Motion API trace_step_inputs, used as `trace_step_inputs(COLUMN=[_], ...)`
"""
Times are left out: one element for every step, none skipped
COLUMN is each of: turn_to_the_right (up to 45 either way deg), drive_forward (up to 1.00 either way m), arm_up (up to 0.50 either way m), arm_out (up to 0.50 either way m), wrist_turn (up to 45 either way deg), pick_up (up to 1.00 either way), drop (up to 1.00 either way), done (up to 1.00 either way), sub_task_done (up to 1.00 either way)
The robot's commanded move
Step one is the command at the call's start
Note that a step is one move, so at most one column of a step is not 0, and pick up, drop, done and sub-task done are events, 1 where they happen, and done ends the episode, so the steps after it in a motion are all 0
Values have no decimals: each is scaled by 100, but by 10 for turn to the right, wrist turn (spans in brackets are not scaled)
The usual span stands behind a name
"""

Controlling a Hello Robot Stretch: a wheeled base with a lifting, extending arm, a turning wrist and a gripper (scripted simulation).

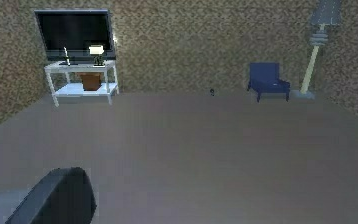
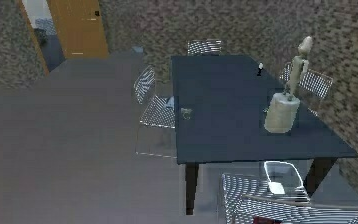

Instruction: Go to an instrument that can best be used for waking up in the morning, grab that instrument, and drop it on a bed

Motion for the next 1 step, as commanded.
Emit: trace_step_inputs(turn_to_the_right=[450], drive_forward=[0], arm_up=[0], arm_out=[0], wrist_turn=[0], pick_up=[0], drop=[0], done=[0], sub_task_done=[0])
